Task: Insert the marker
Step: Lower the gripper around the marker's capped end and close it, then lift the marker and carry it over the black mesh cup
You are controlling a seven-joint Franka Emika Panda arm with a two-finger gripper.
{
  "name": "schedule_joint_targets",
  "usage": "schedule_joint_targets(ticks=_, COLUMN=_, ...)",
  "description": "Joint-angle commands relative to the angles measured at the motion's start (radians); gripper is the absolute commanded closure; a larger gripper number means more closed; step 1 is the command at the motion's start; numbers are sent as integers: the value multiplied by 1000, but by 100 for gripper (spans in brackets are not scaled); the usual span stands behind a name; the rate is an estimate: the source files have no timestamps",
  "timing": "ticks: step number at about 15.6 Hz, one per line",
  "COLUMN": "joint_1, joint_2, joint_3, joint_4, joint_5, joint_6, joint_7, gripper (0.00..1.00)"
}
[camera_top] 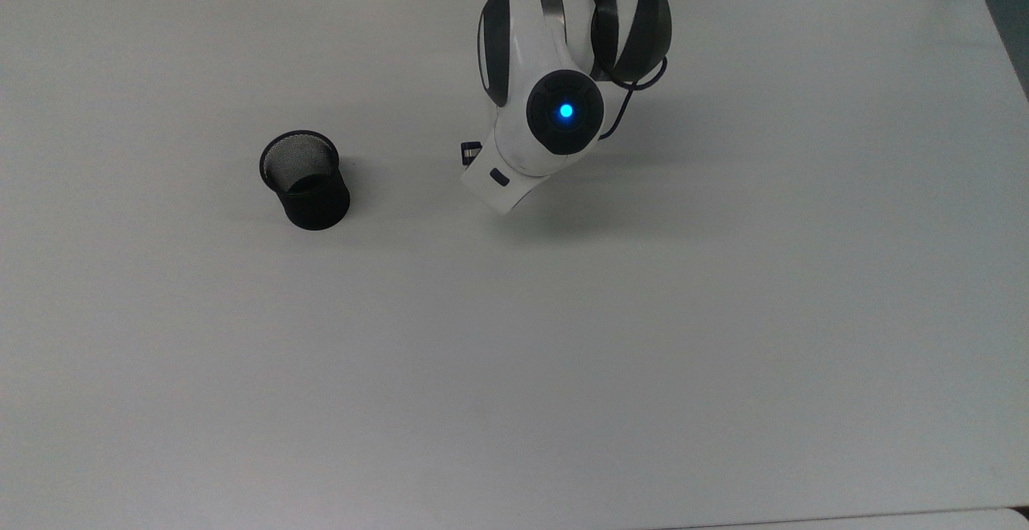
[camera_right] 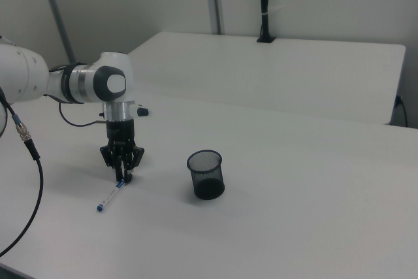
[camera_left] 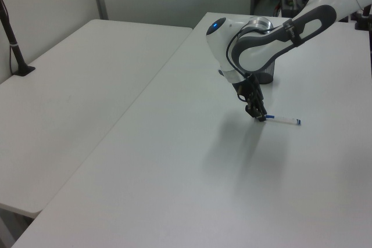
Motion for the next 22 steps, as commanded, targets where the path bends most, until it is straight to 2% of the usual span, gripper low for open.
schedule_joint_targets(ticks=1, joint_1=11, joint_2=18, joint_3=-9, joint_4=1, joint_5=-1, joint_6=38, joint_7=19, gripper=90)
schedule_joint_targets(ticks=3, joint_1=11, joint_2=17, joint_3=-9, joint_4=1, joint_5=-1, joint_6=36, joint_7=19, gripper=95)
schedule_joint_targets(ticks=7, joint_1=12, joint_2=5, joint_3=-9, joint_4=9, joint_5=-1, joint_6=26, joint_7=19, gripper=99)
schedule_joint_targets(ticks=11, joint_1=1, joint_2=-67, joint_3=-17, joint_4=67, joint_5=1, joint_6=-5, joint_7=19, gripper=99)
schedule_joint_targets(ticks=15, joint_1=-6, joint_2=-155, joint_3=-32, joint_4=79, joint_5=-9, joint_6=7, joint_7=18, gripper=99)
schedule_joint_targets(ticks=19, joint_1=-31, joint_2=-187, joint_3=-101, joint_4=151, joint_5=-4, joint_6=13, joint_7=7, gripper=99)
schedule_joint_targets(ticks=22, joint_1=-68, joint_2=-241, joint_3=-140, joint_4=150, joint_5=-3, joint_6=143, joint_7=5, gripper=98)
